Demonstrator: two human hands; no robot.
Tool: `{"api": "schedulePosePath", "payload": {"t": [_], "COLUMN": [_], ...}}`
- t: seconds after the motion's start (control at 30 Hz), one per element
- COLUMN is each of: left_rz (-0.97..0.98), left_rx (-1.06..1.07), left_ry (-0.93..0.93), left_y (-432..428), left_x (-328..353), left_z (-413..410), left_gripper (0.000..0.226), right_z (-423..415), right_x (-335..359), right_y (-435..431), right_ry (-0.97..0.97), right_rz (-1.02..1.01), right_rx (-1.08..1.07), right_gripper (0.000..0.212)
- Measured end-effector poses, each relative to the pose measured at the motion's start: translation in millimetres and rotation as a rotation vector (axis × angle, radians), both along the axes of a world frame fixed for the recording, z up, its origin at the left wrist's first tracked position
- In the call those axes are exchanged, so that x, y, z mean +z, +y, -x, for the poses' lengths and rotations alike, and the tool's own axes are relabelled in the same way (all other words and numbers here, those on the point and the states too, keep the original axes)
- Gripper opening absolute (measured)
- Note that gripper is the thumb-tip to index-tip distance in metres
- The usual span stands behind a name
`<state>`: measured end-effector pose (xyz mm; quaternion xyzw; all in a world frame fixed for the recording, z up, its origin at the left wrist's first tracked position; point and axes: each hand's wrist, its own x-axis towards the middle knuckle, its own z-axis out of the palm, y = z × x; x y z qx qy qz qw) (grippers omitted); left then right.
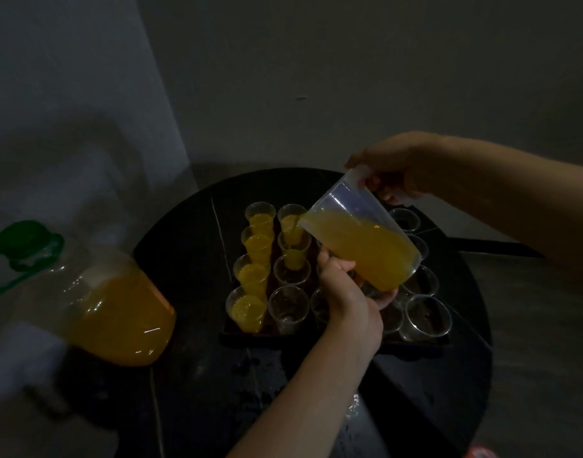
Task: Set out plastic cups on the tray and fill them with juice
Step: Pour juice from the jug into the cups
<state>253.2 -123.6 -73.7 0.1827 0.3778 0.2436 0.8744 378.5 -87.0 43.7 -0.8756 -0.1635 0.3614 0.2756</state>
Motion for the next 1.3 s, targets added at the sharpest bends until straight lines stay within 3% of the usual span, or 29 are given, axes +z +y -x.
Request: {"api": "schedulePosePath", "payload": {"t": [0.73,1.3], "left_rz": [0.020,0.018], "left_rx": [0.012,0.021], "left_ry": [-0.029,-0.045], "left_y": [-1.5,-1.7], "left_x": [-3.9,-0.1], "left_z": [-6.4,-8.6], "left_gripper": [0.057,0.053], "right_z": [-6.8,-7.4], "right_x": [-2.8,2.9], "right_y": [0.7,2.5], "right_ry": [-0.036,-0.004], "right_rz": [-0.019,0.001], "right_rx": [-0.001,-0.033], "right_gripper": [0.026,0.031]}}
